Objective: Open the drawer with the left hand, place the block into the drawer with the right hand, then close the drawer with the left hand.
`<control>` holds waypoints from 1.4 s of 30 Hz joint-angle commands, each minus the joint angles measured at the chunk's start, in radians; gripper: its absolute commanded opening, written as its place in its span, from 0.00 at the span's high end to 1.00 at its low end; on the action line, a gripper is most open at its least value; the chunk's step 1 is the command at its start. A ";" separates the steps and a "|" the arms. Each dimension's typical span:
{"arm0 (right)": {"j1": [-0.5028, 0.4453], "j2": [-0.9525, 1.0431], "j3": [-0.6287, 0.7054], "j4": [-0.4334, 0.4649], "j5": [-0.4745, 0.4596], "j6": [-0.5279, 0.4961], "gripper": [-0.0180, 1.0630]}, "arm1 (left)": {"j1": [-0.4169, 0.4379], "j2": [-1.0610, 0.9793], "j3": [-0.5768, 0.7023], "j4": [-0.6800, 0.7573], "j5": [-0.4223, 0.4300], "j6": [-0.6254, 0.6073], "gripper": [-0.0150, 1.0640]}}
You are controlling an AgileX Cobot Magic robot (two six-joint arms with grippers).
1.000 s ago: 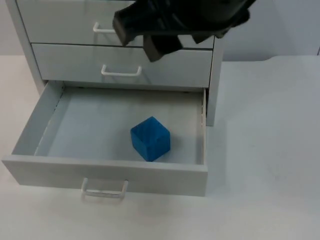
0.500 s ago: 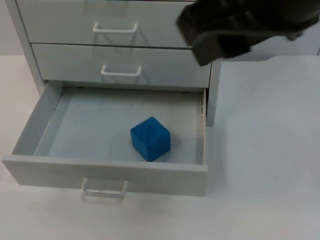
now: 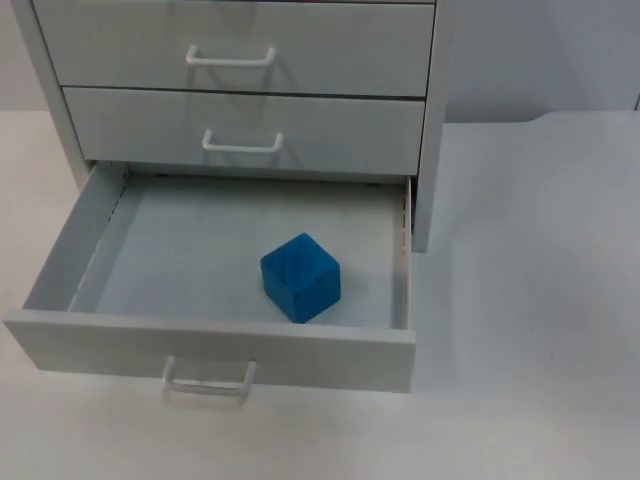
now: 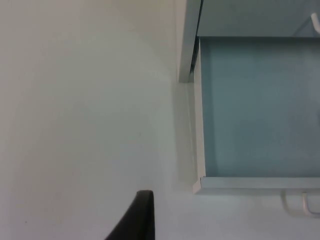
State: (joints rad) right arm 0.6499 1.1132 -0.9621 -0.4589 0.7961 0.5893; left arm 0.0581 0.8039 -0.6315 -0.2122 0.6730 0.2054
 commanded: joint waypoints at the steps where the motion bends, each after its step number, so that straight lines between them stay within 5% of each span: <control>1: -0.044 -0.052 0.017 0.009 -0.009 -0.049 0.44 | -0.007 -0.007 -0.001 -0.005 0.003 -0.001 0.01; 11: -0.148 -0.072 0.017 0.172 -0.020 -0.326 0.44 | -0.007 -0.007 -0.001 -0.019 0.003 0.006 0.01; 20: -0.450 -0.072 0.017 0.493 -0.047 -0.607 0.44 | -0.007 -0.007 -0.001 -0.167 0.013 0.178 0.01; 29: -0.697 -0.070 0.017 0.566 0.028 -0.645 0.44 | -0.007 -0.007 -0.001 -0.218 0.024 0.246 0.01; 35: -0.723 -0.070 0.017 0.567 0.056 -0.645 0.44 | -0.007 -0.007 -0.001 -0.223 0.026 0.246 0.02; 40: -0.723 -0.070 0.017 0.567 0.086 -0.645 0.44 | -0.007 -0.007 -0.001 -0.240 0.025 0.246 0.19; 42: -0.723 -0.070 0.029 0.565 0.095 -0.645 0.44 | -0.007 -0.007 -0.001 -0.240 0.025 0.246 0.38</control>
State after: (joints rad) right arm -0.0667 1.0484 -0.9424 0.1046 0.8789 -0.0485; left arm 0.0581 0.8039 -0.6315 -0.4356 0.6971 0.4483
